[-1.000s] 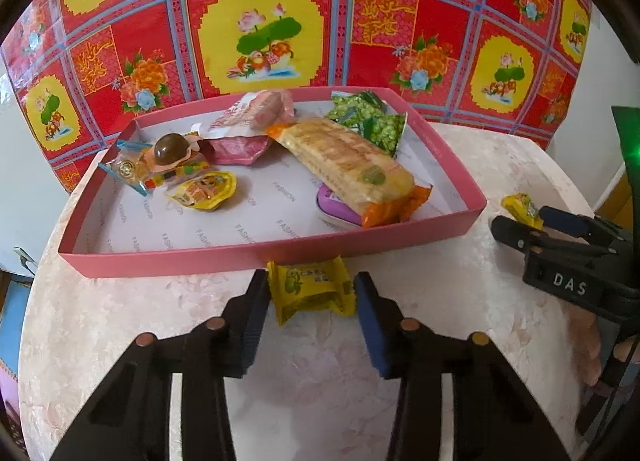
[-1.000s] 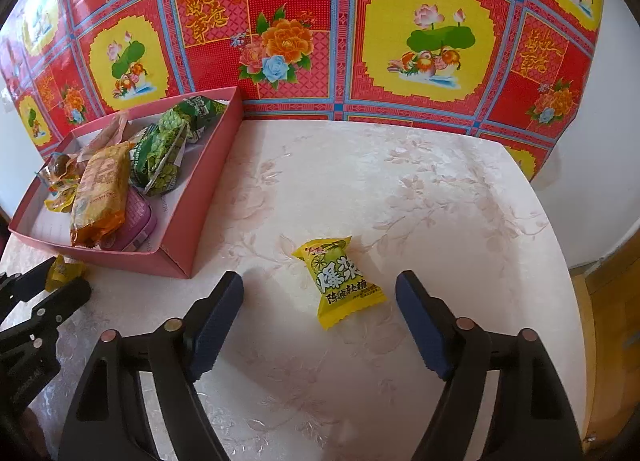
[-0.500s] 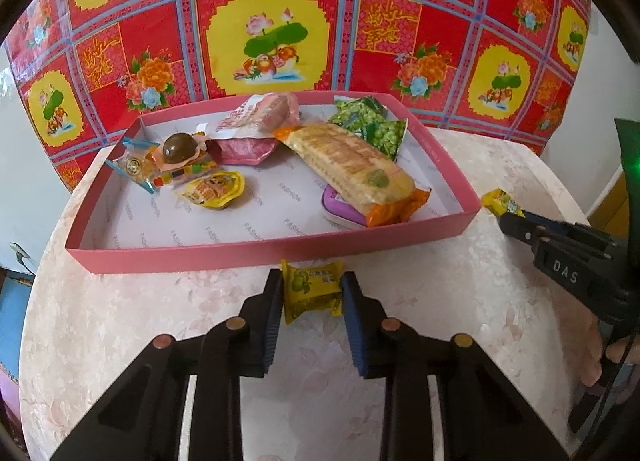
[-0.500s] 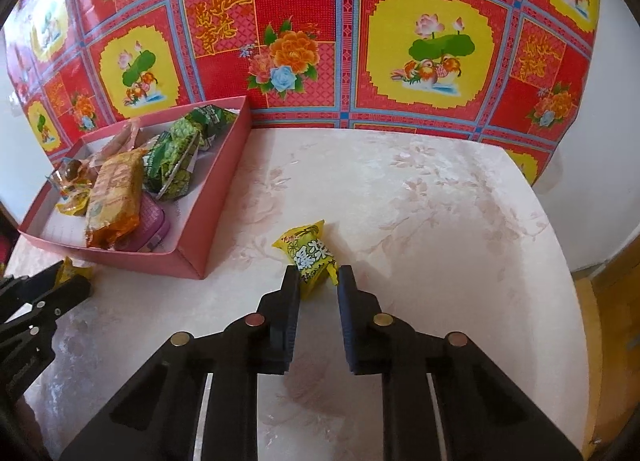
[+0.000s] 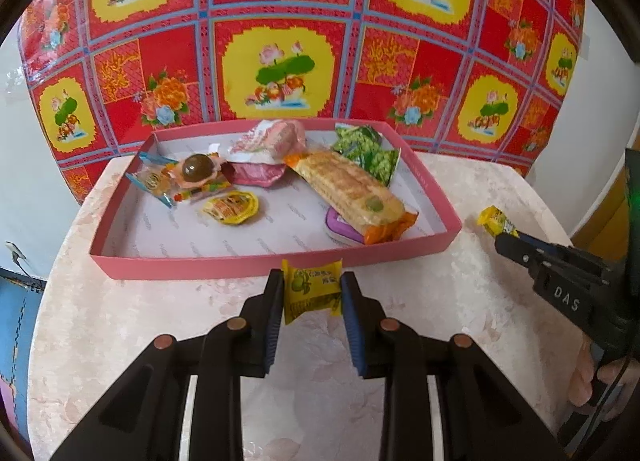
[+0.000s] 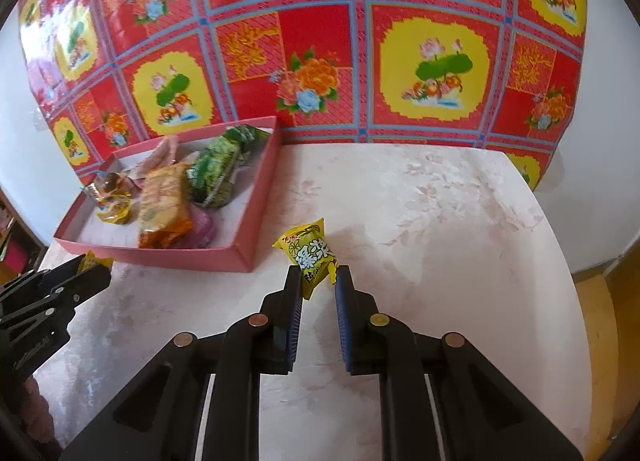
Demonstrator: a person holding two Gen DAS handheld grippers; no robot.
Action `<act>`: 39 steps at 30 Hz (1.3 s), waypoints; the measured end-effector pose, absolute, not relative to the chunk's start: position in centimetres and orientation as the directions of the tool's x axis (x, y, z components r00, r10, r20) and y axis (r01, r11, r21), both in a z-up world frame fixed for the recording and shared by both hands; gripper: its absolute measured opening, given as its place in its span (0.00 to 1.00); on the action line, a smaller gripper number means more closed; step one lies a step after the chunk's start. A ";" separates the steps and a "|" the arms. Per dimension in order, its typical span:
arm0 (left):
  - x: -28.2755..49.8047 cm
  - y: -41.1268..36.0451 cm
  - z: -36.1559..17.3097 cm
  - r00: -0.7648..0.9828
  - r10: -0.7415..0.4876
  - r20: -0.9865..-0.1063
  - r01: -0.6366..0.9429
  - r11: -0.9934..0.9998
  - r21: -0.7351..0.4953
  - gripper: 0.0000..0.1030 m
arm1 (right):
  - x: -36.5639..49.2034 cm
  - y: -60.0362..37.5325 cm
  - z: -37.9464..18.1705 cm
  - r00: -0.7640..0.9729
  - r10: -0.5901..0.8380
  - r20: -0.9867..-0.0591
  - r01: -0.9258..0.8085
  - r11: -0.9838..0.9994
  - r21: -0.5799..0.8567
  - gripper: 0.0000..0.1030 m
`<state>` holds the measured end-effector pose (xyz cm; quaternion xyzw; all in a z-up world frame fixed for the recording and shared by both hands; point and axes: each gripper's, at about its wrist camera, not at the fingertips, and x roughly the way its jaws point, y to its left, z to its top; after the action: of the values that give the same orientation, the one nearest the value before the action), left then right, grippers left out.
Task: Organize snacks
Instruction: 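Carry yellow square candy with left gripper while right gripper carries candy bag to box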
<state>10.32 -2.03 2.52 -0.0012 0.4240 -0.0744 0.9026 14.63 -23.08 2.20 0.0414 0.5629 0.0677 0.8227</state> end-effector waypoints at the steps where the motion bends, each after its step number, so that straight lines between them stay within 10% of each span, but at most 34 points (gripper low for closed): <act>1: 10.3 -1.9 2.6 0.633 -0.134 -0.763 0.130 0.989 -0.066 0.28 | 14.7 -22.8 2.4 0.360 0.161 -0.919 -0.072 0.987 0.145 0.17; 39: 15.7 2.7 2.9 0.663 -0.086 -0.744 0.052 0.996 -0.068 0.28 | 18.0 -13.4 3.6 0.300 0.349 -0.888 -0.228 0.930 0.288 0.17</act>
<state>15.73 2.67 2.94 -0.0205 0.4089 -0.0380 0.9116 18.02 -13.42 3.58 0.0538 0.5637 0.1791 0.8045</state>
